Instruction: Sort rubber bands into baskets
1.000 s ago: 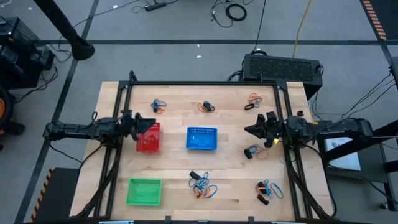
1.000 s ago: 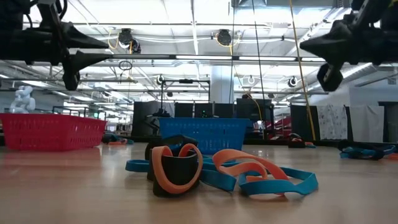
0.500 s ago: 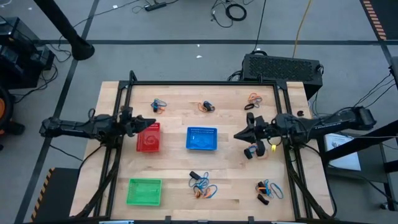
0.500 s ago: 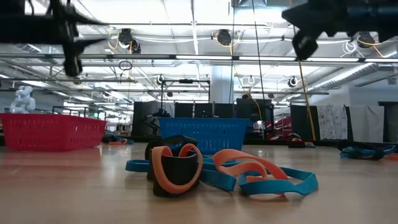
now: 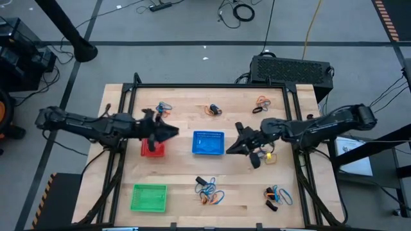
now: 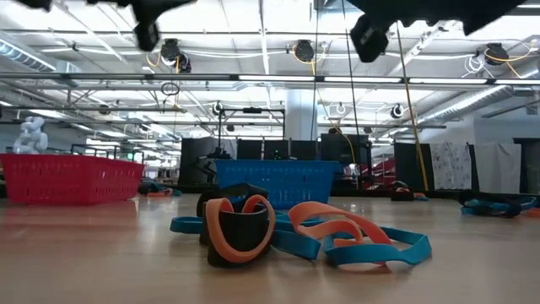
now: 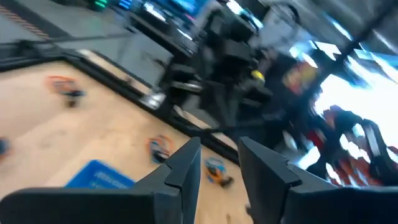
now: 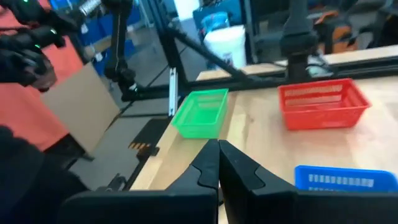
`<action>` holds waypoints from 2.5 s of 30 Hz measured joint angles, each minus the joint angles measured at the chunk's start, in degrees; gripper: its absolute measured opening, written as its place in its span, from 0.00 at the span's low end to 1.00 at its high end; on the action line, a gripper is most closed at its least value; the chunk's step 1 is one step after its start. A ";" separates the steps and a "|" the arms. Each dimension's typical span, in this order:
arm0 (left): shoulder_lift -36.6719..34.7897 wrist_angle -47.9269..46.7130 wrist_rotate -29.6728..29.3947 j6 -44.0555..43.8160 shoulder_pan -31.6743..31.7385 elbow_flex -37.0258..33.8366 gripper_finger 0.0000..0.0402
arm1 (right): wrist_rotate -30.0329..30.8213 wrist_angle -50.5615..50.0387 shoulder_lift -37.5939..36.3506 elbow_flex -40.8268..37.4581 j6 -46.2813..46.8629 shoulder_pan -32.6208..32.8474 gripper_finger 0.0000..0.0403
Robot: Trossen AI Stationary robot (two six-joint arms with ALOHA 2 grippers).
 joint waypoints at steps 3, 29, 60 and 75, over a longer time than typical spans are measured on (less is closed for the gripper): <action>6.69 -0.70 4.52 5.09 -0.74 5.23 0.29 | 0.01 -3.13 3.61 4.03 0.02 1.87 0.00; 55.22 -8.34 8.97 15.12 -8.87 35.97 0.29 | 6.34 -34.46 13.36 14.86 18.00 20.06 0.00; 68.07 -28.89 1.76 15.68 -13.31 43.43 0.29 | 17.03 -34.13 13.35 14.86 19.69 23.52 0.00; 68.80 -28.31 -2.23 3.23 -12.13 43.43 0.29 | 17.22 -33.88 13.35 14.86 19.78 23.55 0.00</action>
